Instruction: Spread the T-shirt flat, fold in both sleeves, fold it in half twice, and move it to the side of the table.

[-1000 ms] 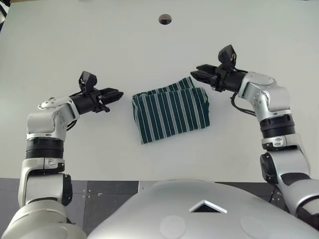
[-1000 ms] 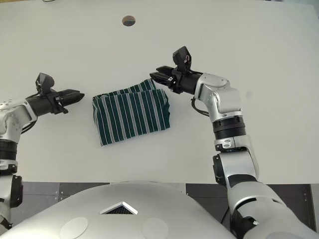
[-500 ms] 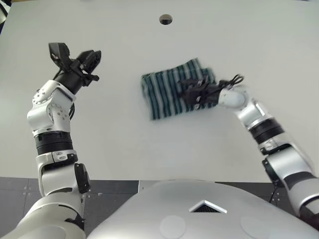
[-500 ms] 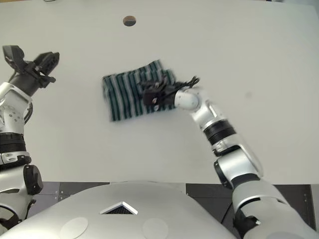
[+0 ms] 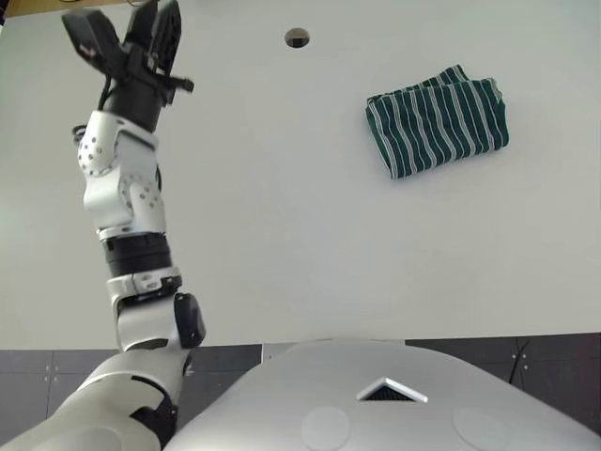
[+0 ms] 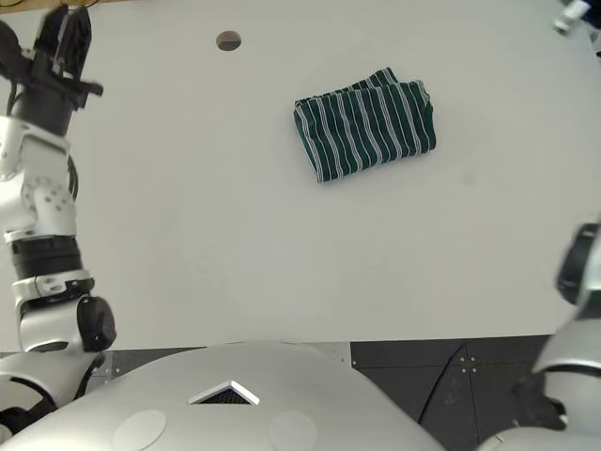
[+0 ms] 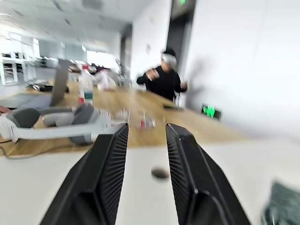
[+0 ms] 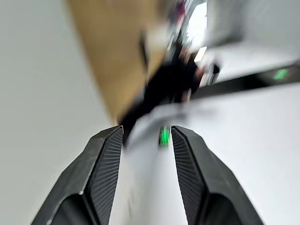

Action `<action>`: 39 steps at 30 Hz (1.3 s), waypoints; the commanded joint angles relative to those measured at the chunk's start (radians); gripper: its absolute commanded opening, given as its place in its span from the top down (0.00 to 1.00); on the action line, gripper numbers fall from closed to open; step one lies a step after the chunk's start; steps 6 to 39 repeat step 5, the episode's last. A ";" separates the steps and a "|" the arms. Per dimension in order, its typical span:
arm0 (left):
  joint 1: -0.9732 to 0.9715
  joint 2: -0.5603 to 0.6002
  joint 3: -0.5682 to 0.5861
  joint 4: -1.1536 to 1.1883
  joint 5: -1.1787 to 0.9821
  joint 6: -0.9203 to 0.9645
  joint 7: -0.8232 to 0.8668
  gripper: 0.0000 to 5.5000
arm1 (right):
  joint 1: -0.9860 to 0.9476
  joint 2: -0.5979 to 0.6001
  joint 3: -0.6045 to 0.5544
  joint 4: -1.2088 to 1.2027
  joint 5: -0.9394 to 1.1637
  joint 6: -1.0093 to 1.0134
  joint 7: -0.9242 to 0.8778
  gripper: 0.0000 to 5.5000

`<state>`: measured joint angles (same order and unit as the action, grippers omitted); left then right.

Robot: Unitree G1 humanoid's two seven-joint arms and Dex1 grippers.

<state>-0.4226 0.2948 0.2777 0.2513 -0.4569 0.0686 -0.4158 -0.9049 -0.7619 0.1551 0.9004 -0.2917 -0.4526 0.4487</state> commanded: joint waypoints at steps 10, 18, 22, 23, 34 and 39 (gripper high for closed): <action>-0.341 -0.132 -0.061 0.298 0.442 -0.386 0.600 0.73 | 0.094 0.617 -0.283 -0.115 0.483 0.106 -0.237 0.65; -0.341 -0.132 -0.061 0.298 0.442 -0.386 0.600 0.73 | 0.094 0.617 -0.283 -0.115 0.483 0.106 -0.237 0.65; -0.341 -0.132 -0.061 0.298 0.442 -0.386 0.600 0.73 | 0.094 0.617 -0.283 -0.115 0.483 0.106 -0.237 0.65; -0.341 -0.132 -0.061 0.298 0.442 -0.386 0.600 0.73 | 0.094 0.617 -0.283 -0.115 0.483 0.106 -0.237 0.65; -0.341 -0.132 -0.061 0.298 0.442 -0.386 0.600 0.73 | 0.094 0.617 -0.283 -0.115 0.483 0.106 -0.237 0.65; -0.341 -0.132 -0.061 0.298 0.442 -0.386 0.600 0.73 | 0.094 0.617 -0.283 -0.115 0.483 0.106 -0.237 0.65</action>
